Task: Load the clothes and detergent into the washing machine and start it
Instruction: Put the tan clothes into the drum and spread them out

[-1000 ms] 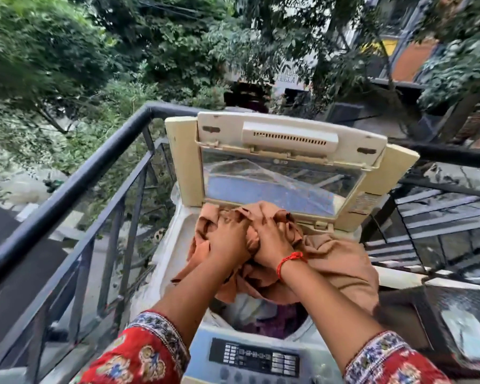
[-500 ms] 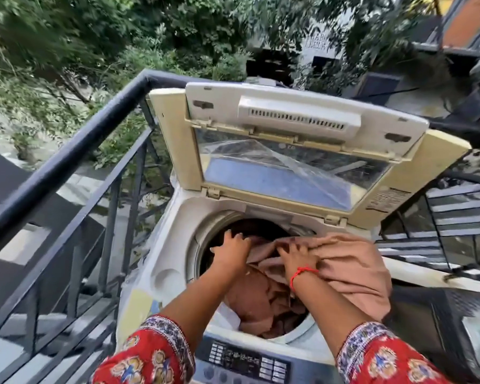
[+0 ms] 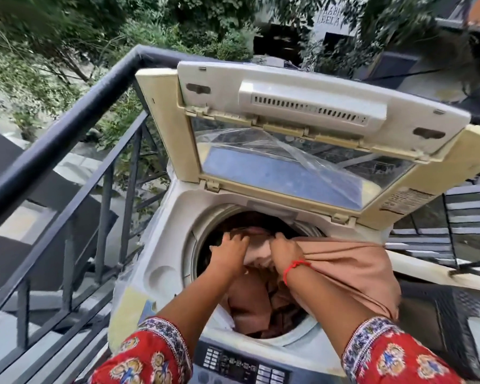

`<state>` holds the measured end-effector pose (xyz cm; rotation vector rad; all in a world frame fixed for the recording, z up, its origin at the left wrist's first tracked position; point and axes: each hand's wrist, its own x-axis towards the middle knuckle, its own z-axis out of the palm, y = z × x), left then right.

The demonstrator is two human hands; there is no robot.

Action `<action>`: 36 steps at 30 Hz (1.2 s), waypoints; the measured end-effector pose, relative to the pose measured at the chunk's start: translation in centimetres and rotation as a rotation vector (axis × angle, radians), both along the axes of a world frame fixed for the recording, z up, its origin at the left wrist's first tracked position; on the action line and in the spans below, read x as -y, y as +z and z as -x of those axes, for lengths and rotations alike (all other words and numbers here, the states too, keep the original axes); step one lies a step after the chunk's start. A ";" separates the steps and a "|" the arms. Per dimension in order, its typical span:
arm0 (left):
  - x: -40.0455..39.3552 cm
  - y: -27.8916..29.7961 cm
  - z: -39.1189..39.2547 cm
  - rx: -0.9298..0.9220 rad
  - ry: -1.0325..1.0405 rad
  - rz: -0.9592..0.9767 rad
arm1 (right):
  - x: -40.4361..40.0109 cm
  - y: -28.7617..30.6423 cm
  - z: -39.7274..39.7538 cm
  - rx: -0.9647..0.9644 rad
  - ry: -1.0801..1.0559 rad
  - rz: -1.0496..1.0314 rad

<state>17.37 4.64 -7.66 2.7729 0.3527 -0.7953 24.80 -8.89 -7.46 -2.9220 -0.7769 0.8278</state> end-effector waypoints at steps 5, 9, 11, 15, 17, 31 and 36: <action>-0.6 0.4 0.7 0.236 0.237 0.206 | -4.6 3.3 1.4 -0.020 0.005 -0.360; -3.5 0.9 2.0 0.578 0.554 0.494 | -7.8 5.5 2.7 -0.013 0.028 -0.579; -5.1 2.0 2.5 0.634 0.524 0.385 | -8.7 6.0 2.9 -0.061 0.051 -0.621; -5.9 3.8 3.2 0.587 0.415 0.207 | -8.6 6.1 3.0 -0.087 0.049 -0.623; -5.7 4.0 3.7 0.603 0.433 0.176 | -8.1 6.5 2.9 -0.079 0.054 -0.605; -9.1 5.8 4.4 0.822 0.635 0.230 | -9.7 8.4 3.8 -0.126 -0.002 -0.498; -11.3 6.7 5.2 0.900 0.700 0.291 | -13.5 7.6 5.4 -0.229 -0.058 -0.771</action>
